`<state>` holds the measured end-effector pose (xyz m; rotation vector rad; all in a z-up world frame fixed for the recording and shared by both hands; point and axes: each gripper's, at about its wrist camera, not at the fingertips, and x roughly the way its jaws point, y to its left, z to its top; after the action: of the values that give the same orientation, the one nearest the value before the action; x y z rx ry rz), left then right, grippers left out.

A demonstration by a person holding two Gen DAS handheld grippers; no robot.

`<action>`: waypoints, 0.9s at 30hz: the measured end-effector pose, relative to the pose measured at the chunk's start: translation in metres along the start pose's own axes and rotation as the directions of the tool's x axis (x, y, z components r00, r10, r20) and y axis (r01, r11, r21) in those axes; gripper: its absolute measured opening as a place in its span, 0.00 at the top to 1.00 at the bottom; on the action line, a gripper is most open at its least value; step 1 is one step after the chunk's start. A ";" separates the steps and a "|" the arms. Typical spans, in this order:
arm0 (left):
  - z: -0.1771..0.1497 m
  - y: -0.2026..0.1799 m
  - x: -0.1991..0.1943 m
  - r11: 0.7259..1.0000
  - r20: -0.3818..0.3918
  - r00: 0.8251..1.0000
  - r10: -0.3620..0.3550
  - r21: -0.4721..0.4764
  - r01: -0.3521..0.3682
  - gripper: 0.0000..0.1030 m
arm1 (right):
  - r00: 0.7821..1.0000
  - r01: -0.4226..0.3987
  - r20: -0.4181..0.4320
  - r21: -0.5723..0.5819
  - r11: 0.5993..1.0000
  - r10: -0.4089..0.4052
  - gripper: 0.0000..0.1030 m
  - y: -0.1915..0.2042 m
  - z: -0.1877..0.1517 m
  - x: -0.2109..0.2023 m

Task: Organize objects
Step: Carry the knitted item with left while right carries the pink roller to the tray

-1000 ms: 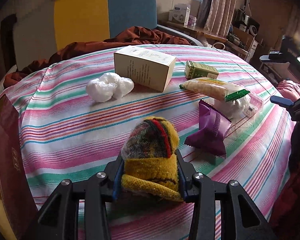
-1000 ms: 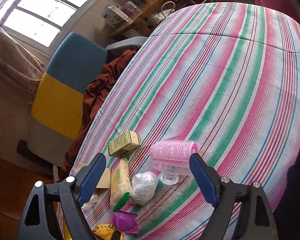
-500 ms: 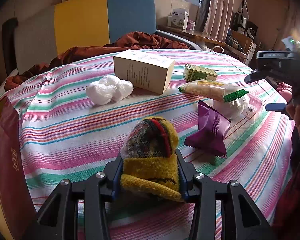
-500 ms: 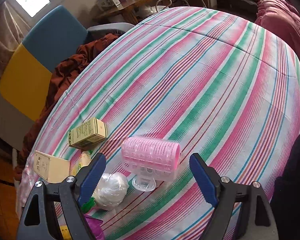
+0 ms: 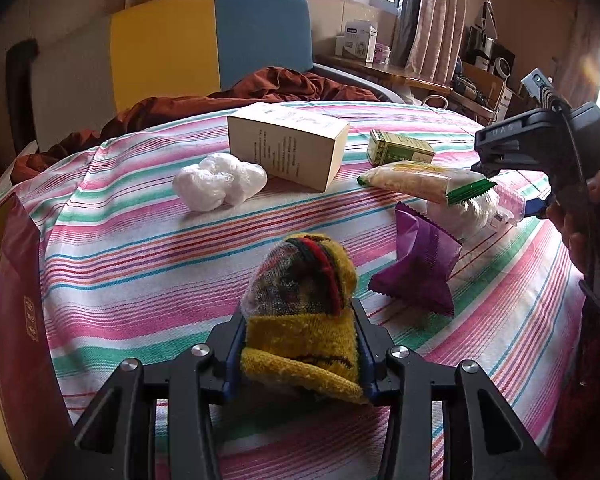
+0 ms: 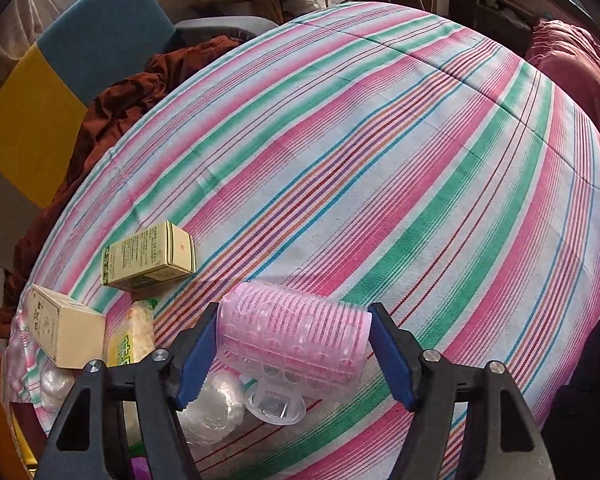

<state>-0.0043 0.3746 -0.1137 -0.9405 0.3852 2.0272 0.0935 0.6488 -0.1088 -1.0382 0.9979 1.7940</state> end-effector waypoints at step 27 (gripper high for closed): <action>0.026 0.020 -0.133 0.995 0.150 0.984 0.097 -0.029 -0.094 0.62 | 0.899 -0.265 0.218 -0.416 0.870 0.379 0.29 0.088 -0.036 -0.091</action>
<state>0.0151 0.3013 0.0008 -0.7879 0.3312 2.1781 0.0533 0.5625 -0.0188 -0.8165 0.6831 2.4123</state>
